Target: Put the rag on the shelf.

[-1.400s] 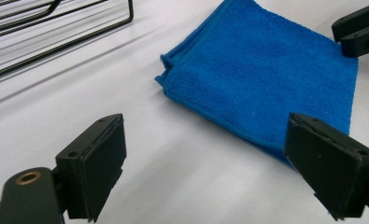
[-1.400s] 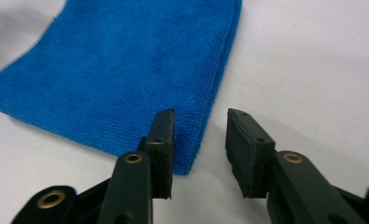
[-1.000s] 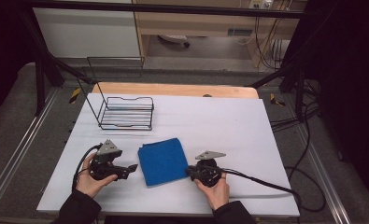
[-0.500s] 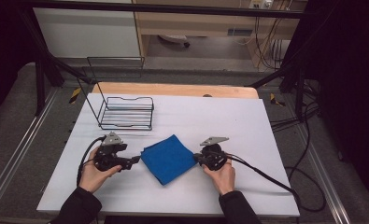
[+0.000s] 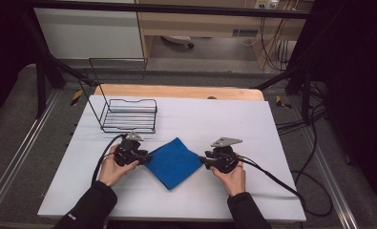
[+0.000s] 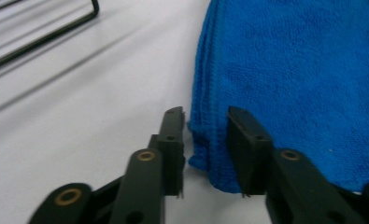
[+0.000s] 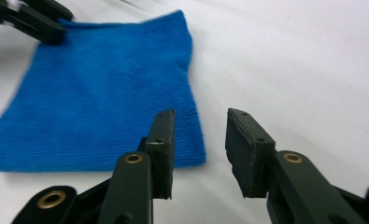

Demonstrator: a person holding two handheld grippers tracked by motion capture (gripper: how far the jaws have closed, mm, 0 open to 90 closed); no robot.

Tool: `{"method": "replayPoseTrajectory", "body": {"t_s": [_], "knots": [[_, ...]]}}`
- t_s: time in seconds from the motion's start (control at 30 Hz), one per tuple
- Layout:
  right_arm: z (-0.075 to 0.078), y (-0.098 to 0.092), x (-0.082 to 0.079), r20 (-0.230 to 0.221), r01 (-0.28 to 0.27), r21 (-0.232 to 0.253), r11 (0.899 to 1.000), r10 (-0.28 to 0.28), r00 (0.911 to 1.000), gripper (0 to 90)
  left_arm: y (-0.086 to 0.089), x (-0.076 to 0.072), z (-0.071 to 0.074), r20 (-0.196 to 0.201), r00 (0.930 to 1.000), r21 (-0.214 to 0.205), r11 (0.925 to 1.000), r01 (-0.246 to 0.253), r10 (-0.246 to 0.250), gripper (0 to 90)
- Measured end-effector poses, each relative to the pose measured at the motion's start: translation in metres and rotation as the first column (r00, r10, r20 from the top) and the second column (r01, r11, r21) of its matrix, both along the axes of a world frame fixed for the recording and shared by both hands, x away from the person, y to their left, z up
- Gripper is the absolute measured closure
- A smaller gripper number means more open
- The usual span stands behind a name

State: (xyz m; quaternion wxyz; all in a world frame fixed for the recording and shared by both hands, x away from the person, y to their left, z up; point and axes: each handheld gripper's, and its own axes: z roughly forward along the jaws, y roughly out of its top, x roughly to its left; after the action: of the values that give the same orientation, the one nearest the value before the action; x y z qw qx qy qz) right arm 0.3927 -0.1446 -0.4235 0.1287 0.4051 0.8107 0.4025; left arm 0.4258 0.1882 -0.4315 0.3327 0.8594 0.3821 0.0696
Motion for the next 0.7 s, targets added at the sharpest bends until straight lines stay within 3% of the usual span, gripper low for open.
{"method": "replayPoseTrajectory", "body": {"t_s": [0.07, 0.2, 0.23, 0.3, 0.37, 0.47, 0.53, 0.6, 0.63, 0.7], "knots": [[0.005, 0.005, -0.012, 0.009, -0.038, 0.05, 0.998, 0.037, 0.9993, 57.0, -0.001, 0.0, -0.002, -0.008, 1.0, 0.004, 1.0, 0.006, -0.006, 76.6], [0.007, 0.027, -0.029, 0.018, -0.123, 0.036, 0.992, 0.123, 0.9923, 48.1, -0.001, 0.002, -0.006, -0.021, 0.9998, 0.006, 1.0, 0.006, -0.006, 81.8], [0.007, 0.027, -0.029, 0.018, -0.123, 0.036, 0.992, 0.123, 0.9923, 48.1, -0.001, 0.001, -0.006, -0.019, 0.9998, 0.007, 1.0, 0.004, -0.004, 81.8], [0.005, 0.05, -0.037, 0.006, -0.171, 0.029, 0.985, 0.171, 0.9853, 42.3, -0.003, 0.0, -0.007, -0.007, 1.0, 0.012, 0.9999, 0.004, -0.004, 83.2], [0.001, 0.066, -0.041, -0.009, -0.199, 0.031, 0.98, 0.199, 0.9799, 42.3, -0.004, -0.001, -0.006, 0.003, 1.0, 0.021, 0.9998, 0.003, -0.003, 82.8], [-0.007, 0.084, -0.046, -0.032, -0.227, 0.025, 0.974, 0.228, 0.9731, 45.0, -0.004, 0.0, -0.008, 0.016, 0.9999, 0.027, 0.9996, -0.003, 0.003, 75.1], [-0.009, 0.088, -0.047, -0.037, -0.231, 0.033, 0.972, 0.232, 0.9719, 46.5, -0.003, 0.001, -0.008, 0.007, 1.0, 0.018, 0.9998, -0.001, 0.001, 75.4], [-0.014, 0.094, -0.049, -0.05, -0.233, 0.036, 0.972, 0.235, 0.9708, 47.9, -0.003, 0.001, -0.009, -0.006, 1.0, -0.001, 1.0, -0.002, 0.002, 81.5], [-0.018, 0.1, -0.05, -0.049, -0.24, 0.007, 0.971, 0.24, 0.9695, 49.1, -0.003, 0.002, -0.008, -0.016, 0.9999, -0.004, 1.0, 0.001, -0.001, 82.8], [-0.021, 0.103, -0.051, -0.05, -0.24, -0.001, 0.971, 0.239, 0.9696, 50.3, -0.003, 0.002, -0.008, -0.019, 0.9998, -0.003, 1.0, 0.0, 0.0, 83.9]]}}
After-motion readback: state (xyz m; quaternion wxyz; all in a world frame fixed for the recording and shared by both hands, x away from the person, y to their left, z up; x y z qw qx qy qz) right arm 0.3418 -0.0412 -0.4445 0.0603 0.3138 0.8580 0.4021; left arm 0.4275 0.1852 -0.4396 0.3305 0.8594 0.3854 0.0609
